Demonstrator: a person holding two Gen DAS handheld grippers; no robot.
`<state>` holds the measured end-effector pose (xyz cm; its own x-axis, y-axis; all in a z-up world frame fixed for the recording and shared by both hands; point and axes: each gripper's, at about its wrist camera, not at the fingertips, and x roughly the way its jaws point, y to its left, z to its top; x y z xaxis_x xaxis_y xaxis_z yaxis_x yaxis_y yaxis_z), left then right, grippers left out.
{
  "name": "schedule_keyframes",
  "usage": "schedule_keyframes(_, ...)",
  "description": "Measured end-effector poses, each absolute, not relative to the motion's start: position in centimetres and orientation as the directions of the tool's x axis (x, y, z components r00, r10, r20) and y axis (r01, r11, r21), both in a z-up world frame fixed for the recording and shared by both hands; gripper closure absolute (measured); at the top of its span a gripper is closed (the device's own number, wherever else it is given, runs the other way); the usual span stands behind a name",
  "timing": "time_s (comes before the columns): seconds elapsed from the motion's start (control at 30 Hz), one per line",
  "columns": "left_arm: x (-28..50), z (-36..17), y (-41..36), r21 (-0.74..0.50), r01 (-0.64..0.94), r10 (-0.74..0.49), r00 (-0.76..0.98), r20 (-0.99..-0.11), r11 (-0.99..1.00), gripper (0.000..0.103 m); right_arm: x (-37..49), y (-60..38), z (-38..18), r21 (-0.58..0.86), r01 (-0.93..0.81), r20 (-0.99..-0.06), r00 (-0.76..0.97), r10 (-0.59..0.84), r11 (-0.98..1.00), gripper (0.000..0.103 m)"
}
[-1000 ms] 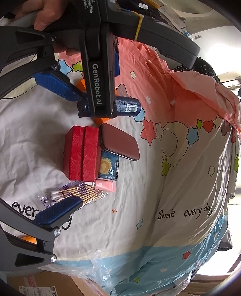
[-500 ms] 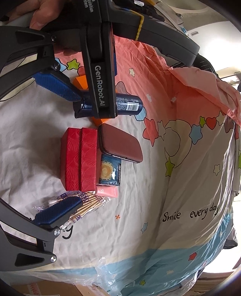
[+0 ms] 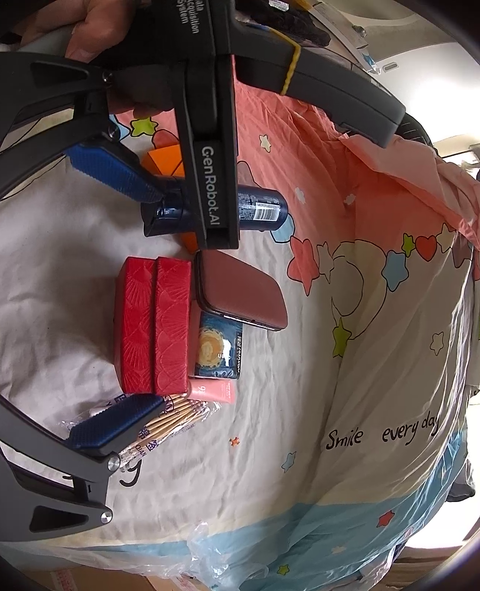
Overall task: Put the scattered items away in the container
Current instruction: 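Close the left gripper on the navy bottle while the right gripper grasps the red box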
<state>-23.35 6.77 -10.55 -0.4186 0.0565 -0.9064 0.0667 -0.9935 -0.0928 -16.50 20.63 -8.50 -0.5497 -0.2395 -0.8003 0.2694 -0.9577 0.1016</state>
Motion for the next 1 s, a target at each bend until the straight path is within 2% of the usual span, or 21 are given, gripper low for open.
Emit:
schedule_keyframes(0.2, -23.6, -11.0, 6.0, -0.108, 0.089, 0.062, -0.411, -0.910, -0.990, 0.009, -16.5, 20.6, -8.5, 0.102, 0.269, -0.798, -0.552, -0.240, -0.958, 0.000)
schedule_keyframes(0.3, -23.7, -11.1, 6.2, -0.113, 0.083, 0.070, -0.408, -0.910, -0.990, 0.014, -16.5, 20.6, -8.5, 0.096, 0.268, -0.797, -0.556, -0.236, -0.958, 0.000)
schedule_keyframes(0.47, -23.7, -10.8, 6.9, -0.118, 0.058, 0.084, -0.409, -0.909, -0.991, 0.043, -16.7, 20.8, -8.8, 0.100, 0.256, -0.801, -0.553, -0.231, -0.961, 0.000)
schedule_keyframes(0.57, -23.7, -10.8, 7.0, -0.114, 0.051, 0.083, -0.413, -0.907, -0.992, 0.055, -16.8, 20.9, -9.0, 0.097, 0.253, -0.805, -0.549, -0.226, -0.963, 0.000)
schedule_keyframes(0.67, -23.7, -10.8, 6.9, -0.114, 0.046, 0.085, -0.416, -0.905, -0.992, 0.060, -16.9, 20.9, -9.2, 0.099, 0.249, -0.806, -0.548, -0.225, -0.963, 0.000)
schedule_keyframes(0.87, -23.7, -10.8, 6.8, -0.118, 0.036, 0.092, -0.420, -0.903, -0.992, 0.061, -17.2, 20.7, -9.8, 0.099, 0.251, -0.813, -0.538, -0.224, -0.963, 0.000)
schedule_keyframes(1.0, -23.5, -10.7, 6.9, -0.113, 0.020, 0.094, -0.415, -0.905, -0.993, 0.061, -17.4, 20.9, -10.1, 0.111, 0.242, -0.819, -0.526, -0.227, -0.964, 0.004)
